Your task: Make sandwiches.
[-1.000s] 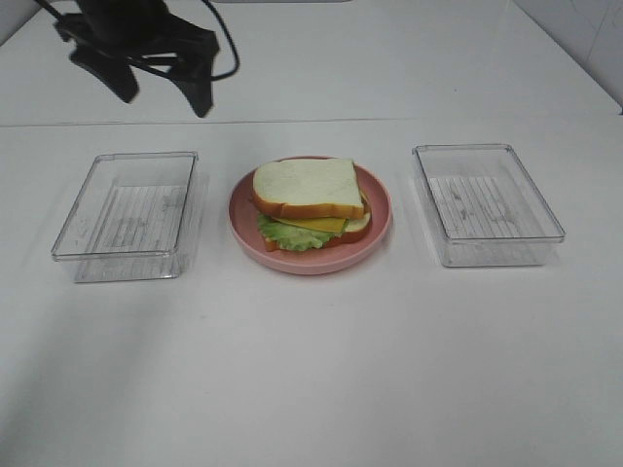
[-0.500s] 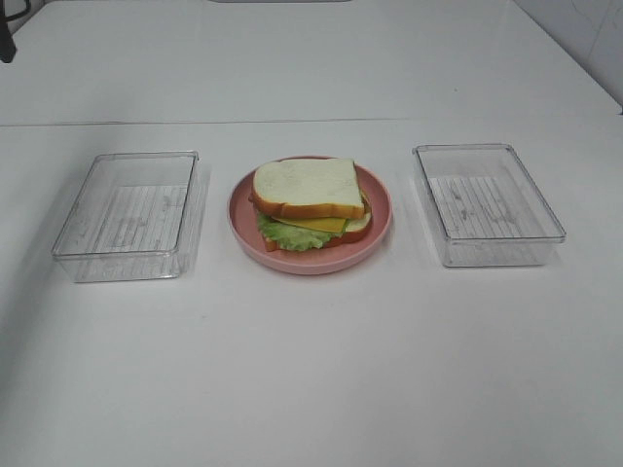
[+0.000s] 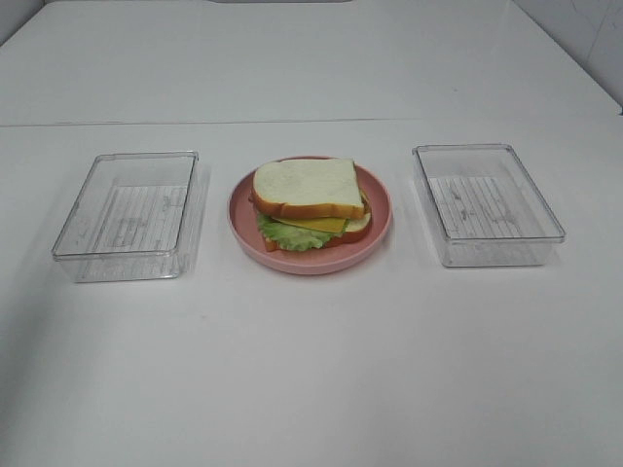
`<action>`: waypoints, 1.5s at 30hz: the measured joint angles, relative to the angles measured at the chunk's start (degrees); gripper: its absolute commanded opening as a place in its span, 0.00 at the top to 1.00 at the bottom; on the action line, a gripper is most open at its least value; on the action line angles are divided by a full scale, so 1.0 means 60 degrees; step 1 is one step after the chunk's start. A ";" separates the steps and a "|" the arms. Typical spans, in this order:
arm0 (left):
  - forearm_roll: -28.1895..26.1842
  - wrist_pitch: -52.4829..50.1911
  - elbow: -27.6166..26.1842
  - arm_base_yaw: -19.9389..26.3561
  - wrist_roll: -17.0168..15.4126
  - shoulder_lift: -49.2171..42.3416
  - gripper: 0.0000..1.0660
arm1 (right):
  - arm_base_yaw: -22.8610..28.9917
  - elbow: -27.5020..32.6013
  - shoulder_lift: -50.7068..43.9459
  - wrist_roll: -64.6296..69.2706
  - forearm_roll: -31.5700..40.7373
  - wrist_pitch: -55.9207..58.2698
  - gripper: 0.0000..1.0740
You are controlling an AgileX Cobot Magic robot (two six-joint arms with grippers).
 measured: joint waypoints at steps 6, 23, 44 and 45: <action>0.0029 -0.0220 0.2865 0.0000 0.0000 -0.3934 0.21 | 0.0000 0.0000 0.0000 0.0000 0.0000 0.0000 0.30; 0.1165 0.1318 0.4440 0.0000 -0.0831 -1.1325 0.21 | 0.0000 0.0000 0.0000 0.0000 0.0000 0.0000 0.30; 0.0707 0.0468 0.5176 -0.0773 -0.0945 -1.1440 0.21 | 0.0000 0.0000 0.0000 0.0000 0.0000 0.0000 0.30; 0.0716 0.0458 0.5176 -0.0773 -0.0945 -1.1440 0.21 | 0.0000 0.0000 0.0000 0.0000 0.0000 0.0000 0.30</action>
